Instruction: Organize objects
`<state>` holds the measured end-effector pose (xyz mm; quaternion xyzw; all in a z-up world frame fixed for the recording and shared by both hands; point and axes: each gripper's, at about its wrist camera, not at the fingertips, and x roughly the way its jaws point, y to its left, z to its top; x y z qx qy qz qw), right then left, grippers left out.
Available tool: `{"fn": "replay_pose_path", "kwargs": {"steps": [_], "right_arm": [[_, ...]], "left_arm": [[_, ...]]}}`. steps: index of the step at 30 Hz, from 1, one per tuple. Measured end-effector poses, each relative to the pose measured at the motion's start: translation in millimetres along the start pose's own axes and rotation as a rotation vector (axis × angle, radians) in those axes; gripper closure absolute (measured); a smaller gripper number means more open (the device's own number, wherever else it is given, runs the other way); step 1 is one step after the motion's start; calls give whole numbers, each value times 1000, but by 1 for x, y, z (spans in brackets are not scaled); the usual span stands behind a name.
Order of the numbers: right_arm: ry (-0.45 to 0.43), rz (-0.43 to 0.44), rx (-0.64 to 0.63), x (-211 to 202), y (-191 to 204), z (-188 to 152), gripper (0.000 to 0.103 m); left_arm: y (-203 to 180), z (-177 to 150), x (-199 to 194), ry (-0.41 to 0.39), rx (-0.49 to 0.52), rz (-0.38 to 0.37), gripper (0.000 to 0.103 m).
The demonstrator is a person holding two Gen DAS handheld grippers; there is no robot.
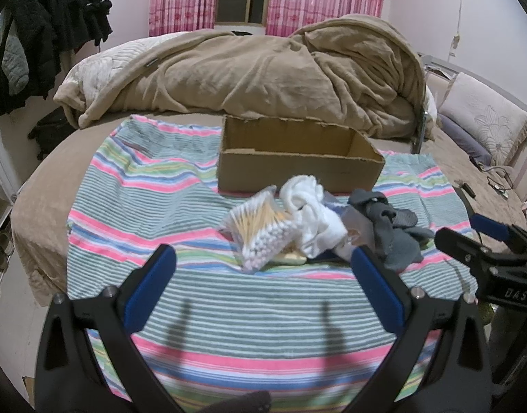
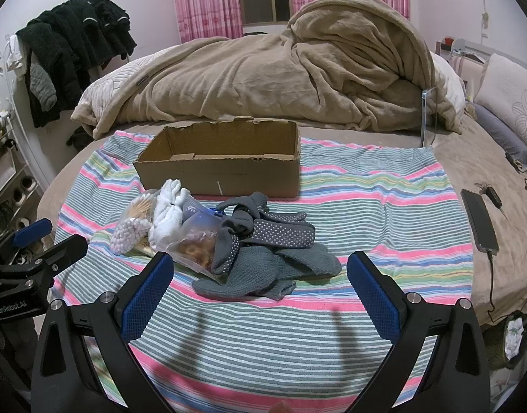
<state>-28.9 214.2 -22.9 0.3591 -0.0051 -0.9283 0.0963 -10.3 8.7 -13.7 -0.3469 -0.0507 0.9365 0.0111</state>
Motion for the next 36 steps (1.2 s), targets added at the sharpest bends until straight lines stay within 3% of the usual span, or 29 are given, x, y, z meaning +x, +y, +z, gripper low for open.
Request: {"fn": "replay_pose_path", "kwargs": {"steps": [18, 28, 36], "right_arm": [[13, -1, -2, 9, -2, 3, 1], [16, -16, -10, 30, -14, 15, 1], [65, 17, -11, 58, -21, 17, 17]], "left_arm": [[2, 6, 9, -9, 16, -20, 1], [4, 18, 44, 24, 23, -52, 1], [5, 21, 83, 79, 23, -76, 1]]}}
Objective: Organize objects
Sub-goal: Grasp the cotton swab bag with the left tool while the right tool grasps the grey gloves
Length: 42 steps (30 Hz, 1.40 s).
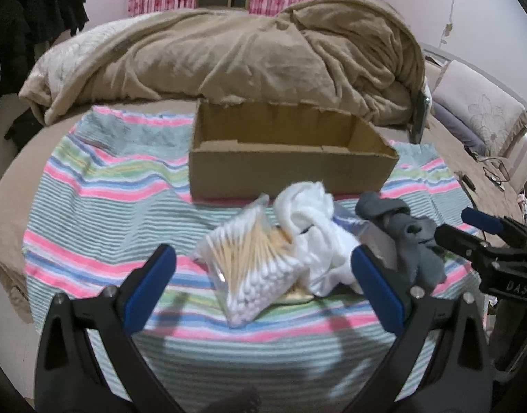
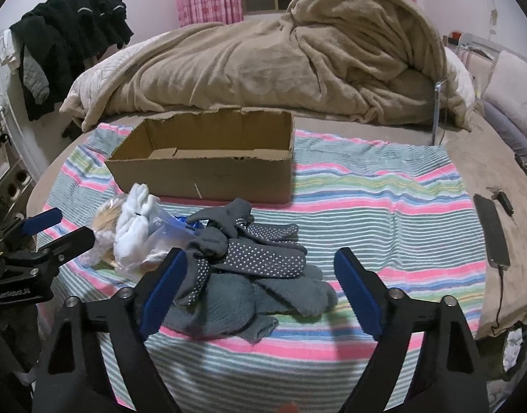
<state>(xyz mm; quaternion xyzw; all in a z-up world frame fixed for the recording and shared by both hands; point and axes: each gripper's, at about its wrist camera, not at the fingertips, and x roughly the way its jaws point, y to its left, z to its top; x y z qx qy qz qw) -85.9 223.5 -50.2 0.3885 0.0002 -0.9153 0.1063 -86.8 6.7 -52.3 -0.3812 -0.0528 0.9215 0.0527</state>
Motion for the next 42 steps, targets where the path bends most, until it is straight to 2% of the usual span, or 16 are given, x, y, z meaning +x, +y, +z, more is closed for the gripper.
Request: {"fn": "replay_pose_path", "kwargs": {"steps": [8, 10, 15, 16, 18, 21, 27, 42], "right_arm": [[23, 58, -23, 20, 11, 6, 20], [37, 71, -27, 28, 13, 8, 26], [66, 109, -9, 39, 12, 4, 46], [64, 120, -8, 38, 12, 4, 49], [72, 122, -14, 39, 13, 3, 66], [60, 133, -17, 36, 13, 2, 77], [29, 160, -22, 21, 13, 1, 81], [-67, 172, -26, -16, 8, 25, 81]], "left_arm": [[17, 1, 23, 25, -59, -24, 3], [20, -2, 33, 59, -78, -43, 11], [23, -4, 43, 89, -102, -79, 17], [23, -5, 44, 96, -102, -87, 21], [24, -6, 45, 103, -104, -104, 29], [26, -7, 44, 98, -112, -125, 39], [26, -8, 35, 72, -108, -140, 47], [19, 11, -9, -8, -69, -179, 48]]}}
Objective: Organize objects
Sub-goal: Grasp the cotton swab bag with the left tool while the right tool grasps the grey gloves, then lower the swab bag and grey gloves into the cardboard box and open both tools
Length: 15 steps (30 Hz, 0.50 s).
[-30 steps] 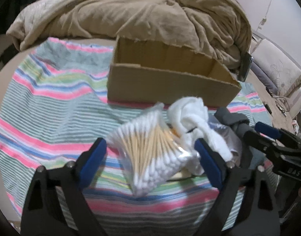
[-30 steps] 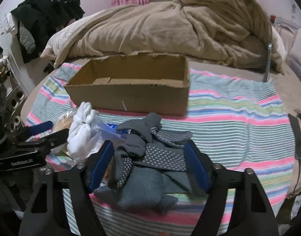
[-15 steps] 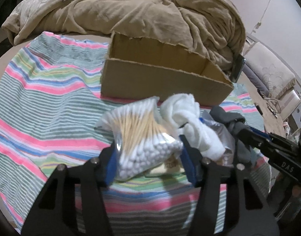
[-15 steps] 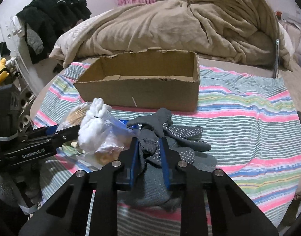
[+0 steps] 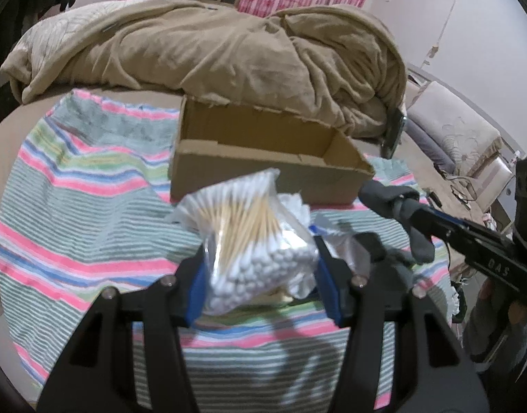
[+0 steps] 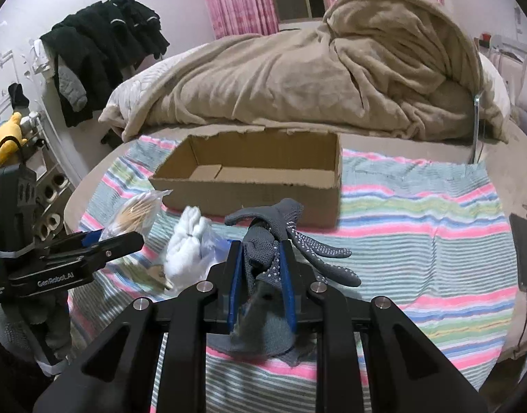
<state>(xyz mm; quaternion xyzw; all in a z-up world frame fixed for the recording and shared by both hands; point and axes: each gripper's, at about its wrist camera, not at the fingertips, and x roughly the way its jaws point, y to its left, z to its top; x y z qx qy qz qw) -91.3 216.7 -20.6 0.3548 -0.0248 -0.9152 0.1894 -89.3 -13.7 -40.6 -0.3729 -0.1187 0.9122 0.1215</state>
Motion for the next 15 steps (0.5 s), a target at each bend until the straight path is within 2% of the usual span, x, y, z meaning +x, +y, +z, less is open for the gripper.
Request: {"fn": "replay_pose_path", "kwargs": {"steps": [8, 15], "right_arm": [[-61, -21, -40, -17, -4, 28, 81], [-117, -33, -66, -27, -14, 61, 81]], "left_arm": [[-12, 25, -14, -46, 52, -8, 48], [-19, 53, -11, -78, 88, -10, 48]]}}
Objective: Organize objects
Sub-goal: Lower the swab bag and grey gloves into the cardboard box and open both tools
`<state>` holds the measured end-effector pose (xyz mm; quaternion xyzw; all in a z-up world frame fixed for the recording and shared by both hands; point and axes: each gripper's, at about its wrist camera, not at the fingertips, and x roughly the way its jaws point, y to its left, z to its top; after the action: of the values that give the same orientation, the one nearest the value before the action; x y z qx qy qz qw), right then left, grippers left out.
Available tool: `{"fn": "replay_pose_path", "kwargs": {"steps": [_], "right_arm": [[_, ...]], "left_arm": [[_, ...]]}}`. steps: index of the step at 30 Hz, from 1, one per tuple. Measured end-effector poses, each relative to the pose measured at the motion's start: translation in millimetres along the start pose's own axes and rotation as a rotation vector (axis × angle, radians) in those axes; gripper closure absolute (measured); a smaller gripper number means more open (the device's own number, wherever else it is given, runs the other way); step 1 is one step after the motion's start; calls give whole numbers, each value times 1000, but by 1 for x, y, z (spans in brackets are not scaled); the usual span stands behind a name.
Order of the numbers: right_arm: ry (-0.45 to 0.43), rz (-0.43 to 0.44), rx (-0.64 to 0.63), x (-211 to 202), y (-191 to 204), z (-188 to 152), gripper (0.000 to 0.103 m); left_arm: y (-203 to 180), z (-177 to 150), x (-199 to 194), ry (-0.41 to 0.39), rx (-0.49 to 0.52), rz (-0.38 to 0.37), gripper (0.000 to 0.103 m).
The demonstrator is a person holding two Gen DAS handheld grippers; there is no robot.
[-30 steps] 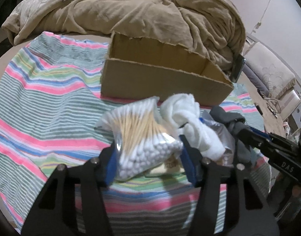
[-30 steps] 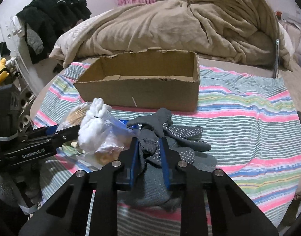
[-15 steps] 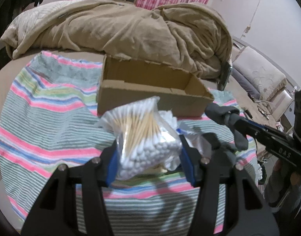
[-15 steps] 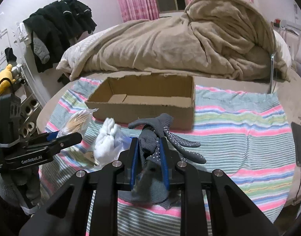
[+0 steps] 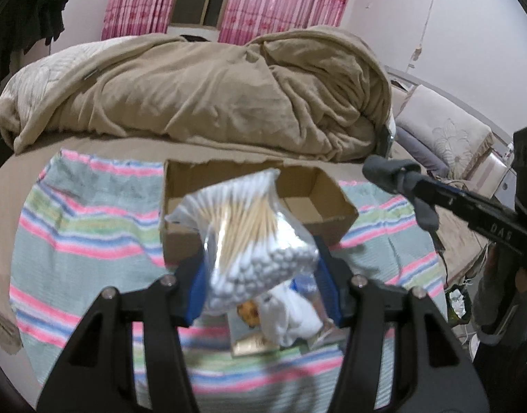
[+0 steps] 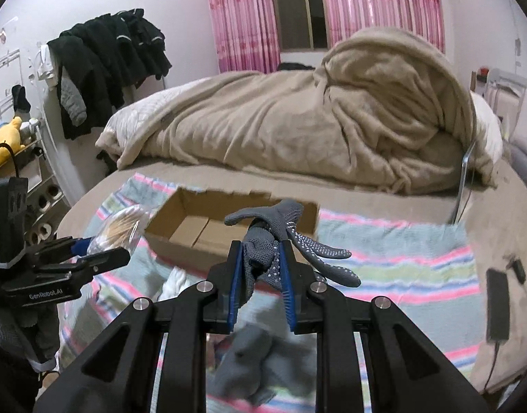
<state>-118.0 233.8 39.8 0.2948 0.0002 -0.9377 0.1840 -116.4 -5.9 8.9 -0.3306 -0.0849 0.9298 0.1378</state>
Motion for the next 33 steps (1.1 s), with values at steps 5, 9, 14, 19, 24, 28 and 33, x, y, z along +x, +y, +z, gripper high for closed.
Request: {"fn": "replay_pose_path", "kwargs": {"steps": [5, 9, 14, 19, 24, 28, 33], "right_arm": [[-9, 12, -6, 10, -5, 17, 81], [-5, 17, -13, 24, -6, 25, 81], [25, 51, -4, 49, -12, 31, 81], [73, 73, 27, 77, -21, 29, 81], [116, 76, 37, 103, -27, 22, 81], [148, 78, 47, 122, -31, 16, 81], [195, 83, 57, 142, -33, 4, 81]], "left_arm": [[-2, 18, 8, -18, 36, 17, 48], [-4, 29, 18, -22, 61, 25, 48], [-2, 39, 38, -12, 80, 37, 48], [2, 47, 65, 12, 85, 30, 48], [2, 48, 92, 34, 90, 11, 48], [2, 46, 112, 70, 89, 1, 47], [5, 40, 138, 133, 90, 28, 47]]}}
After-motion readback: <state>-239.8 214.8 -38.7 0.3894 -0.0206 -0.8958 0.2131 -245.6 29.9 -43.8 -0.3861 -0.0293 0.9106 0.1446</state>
